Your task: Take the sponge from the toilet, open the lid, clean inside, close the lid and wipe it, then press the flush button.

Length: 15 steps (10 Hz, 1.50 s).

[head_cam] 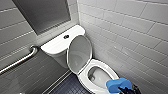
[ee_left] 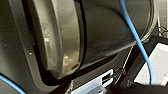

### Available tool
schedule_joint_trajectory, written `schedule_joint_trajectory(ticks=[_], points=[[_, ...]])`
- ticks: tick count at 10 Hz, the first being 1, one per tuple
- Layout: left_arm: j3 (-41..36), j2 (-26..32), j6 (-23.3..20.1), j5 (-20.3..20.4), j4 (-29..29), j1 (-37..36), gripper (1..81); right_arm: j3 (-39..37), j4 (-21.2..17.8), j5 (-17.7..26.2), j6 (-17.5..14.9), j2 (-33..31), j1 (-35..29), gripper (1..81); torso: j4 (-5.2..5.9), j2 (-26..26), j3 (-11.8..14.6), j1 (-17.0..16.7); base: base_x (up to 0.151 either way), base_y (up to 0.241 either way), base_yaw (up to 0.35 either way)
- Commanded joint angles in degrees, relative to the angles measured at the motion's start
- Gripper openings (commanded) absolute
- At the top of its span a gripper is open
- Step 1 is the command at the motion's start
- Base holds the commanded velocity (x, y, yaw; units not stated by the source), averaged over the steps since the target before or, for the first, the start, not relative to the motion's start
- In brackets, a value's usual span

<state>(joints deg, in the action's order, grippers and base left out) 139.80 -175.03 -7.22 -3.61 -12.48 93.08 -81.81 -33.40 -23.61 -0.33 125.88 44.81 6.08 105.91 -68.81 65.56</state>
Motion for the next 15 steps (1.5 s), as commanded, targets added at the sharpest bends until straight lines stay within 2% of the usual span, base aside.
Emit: schedule_joint_trajectory(ticks=[1, 4, 7, 9, 11, 13, 15], points=[[-0.8, -0.5, -0.1, -5.4, -1.1, 2.8, 81.1, 7.1, 0.3, 7.2, -0.7, -2.2, 2.4, 1.0, 0.0, 0.0, 0.0, 0.0, 0.0, 0.0, 0.0], [-0.7, -0.6, -0.2, -5.4, -1.1, 2.8, 81.1, 15.8, 2.8, 5.4, -1.1, -6.5, 0.2, 1.0, 0.0, 0.0, 0.0, 0.0, 0.0, 0.0, 0.0], [-0.6, -0.6, -0.1, -5.4, -1.2, 2.8, 81.1, 17.8, 1.3, 6.6, -1.1, -10.2, -6.6, 1.0, 0.0, 0.0, 0.0, 0.0, 0.0, 0.0, 0.0], [-0.6, -0.6, -0.2, -5.4, -1.2, 2.8, 81.1, 13.0, -1.2, 13.3, -1.0, -7.6, -13.3, 1.0, 0.0, 0.0, 0.0, 0.0, 0.0, 0.0, 0.0], [-0.5, -0.4, -0.1, -5.4, -1.1, 2.8, 81.1, 4.0, -3.2, 22.0, -1.0, -0.7, -18.6, 1.0, 0.0, 0.0, 0.0, 0.0, 0.0, 0.0, 0.0], [-0.5, -0.4, -0.1, -5.4, -1.1, 2.8, 81.1, -6.2, -3.2, 27.9, -1.0, 7.4, -20.8, 1.0, 0.0, 0.0, 0.0, 0.0, 0.0, 0.0, 0.0], [-0.5, -0.4, -0.1, -5.4, -1.1, 2.8, 81.1, -15.9, -0.5, 35.3, -1.0, 15.3, -23.8, 1.0, 0.0, 0.0, 0.0, 0.0, 0.0, 0.0, 0.0]])
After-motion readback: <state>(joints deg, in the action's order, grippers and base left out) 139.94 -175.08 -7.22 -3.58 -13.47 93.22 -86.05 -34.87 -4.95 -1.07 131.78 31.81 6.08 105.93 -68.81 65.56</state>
